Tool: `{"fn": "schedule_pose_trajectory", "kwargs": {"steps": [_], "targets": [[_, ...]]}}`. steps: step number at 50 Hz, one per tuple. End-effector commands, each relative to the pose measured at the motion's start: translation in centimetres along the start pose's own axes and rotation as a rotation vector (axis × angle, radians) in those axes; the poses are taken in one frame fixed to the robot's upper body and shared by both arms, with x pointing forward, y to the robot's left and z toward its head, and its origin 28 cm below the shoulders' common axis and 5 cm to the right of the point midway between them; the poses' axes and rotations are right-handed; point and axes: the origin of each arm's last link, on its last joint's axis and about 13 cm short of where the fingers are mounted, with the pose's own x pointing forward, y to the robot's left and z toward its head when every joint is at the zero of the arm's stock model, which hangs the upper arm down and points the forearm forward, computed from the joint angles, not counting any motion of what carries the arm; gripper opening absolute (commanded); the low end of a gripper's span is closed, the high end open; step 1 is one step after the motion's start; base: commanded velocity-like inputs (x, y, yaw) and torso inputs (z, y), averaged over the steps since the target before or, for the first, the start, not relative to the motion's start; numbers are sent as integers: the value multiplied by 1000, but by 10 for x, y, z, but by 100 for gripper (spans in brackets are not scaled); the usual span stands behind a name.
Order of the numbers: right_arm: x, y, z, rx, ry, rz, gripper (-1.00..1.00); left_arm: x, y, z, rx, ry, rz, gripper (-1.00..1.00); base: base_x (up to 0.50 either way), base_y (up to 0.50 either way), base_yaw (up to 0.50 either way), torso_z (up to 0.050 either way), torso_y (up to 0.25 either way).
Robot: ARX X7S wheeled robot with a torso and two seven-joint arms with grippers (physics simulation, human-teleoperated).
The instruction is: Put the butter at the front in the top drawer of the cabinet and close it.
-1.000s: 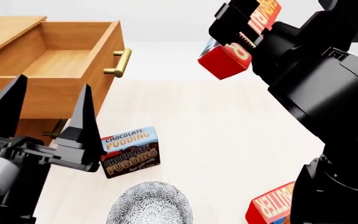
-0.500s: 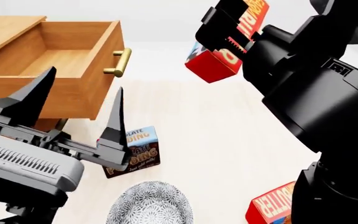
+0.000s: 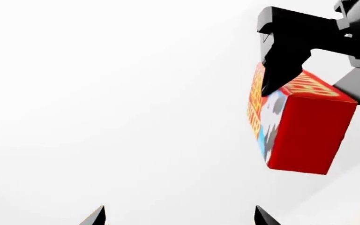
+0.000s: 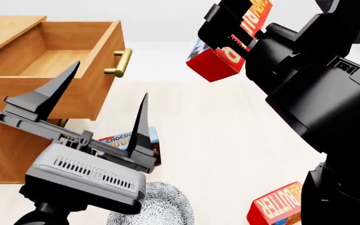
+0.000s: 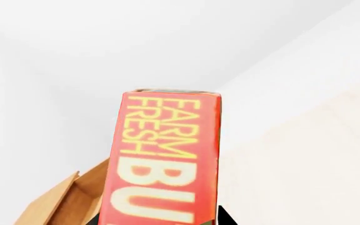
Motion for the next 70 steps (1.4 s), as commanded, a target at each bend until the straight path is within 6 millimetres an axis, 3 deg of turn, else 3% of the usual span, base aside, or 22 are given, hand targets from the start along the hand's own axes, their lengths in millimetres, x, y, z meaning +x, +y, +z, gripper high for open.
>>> {"fn": "schedule_pose_trajectory", "kwargs": {"steps": [1, 70], "targets": [[-2, 1, 4, 14, -12, 33, -100, 3, -4, 0, 94, -29, -10, 100, 0, 0, 0, 0, 0], [2, 3, 4, 19, -1, 45, -100, 40, -39, -11, 185, -139, -174, 100, 0, 0, 0, 1, 1]]}}
